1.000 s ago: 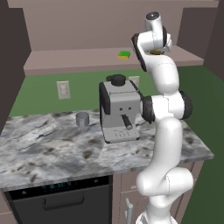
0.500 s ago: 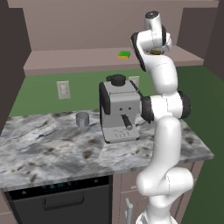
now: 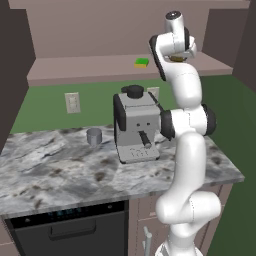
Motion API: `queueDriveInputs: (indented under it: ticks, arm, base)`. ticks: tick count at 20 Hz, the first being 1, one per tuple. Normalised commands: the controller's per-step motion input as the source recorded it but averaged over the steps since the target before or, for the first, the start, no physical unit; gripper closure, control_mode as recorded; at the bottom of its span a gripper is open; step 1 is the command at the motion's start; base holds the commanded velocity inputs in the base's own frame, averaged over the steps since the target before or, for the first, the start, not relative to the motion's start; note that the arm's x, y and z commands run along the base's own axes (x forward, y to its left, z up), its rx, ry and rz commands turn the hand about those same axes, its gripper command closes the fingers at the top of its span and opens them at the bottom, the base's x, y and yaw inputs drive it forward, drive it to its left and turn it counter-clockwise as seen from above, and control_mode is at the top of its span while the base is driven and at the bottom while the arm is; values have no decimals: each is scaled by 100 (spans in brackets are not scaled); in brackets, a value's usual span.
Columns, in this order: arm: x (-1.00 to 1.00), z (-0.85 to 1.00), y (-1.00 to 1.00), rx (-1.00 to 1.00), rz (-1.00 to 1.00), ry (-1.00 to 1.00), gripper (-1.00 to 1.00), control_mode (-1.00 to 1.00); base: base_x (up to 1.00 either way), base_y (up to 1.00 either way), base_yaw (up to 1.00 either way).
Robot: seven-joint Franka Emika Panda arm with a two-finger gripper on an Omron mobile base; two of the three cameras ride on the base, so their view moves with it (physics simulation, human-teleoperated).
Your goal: Pick the sponge and sponge from the cabinet and place them on the counter.
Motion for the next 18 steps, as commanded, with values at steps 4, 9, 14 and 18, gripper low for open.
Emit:
queueDriveInputs:
  ticks: [4,9,14,18]
  arm:
    - [-14,0,0,0,0,0,100,-100]
    - [-39,0,0,0,0,0,100,-100]
    - [-46,0,0,0,0,-1,100,-100]
    - [-51,0,0,0,0,-5,100,-100]
  base:
    - [0,0,0]
    - [0,0,0]
    - [0,0,0]
    - [0,0,0]
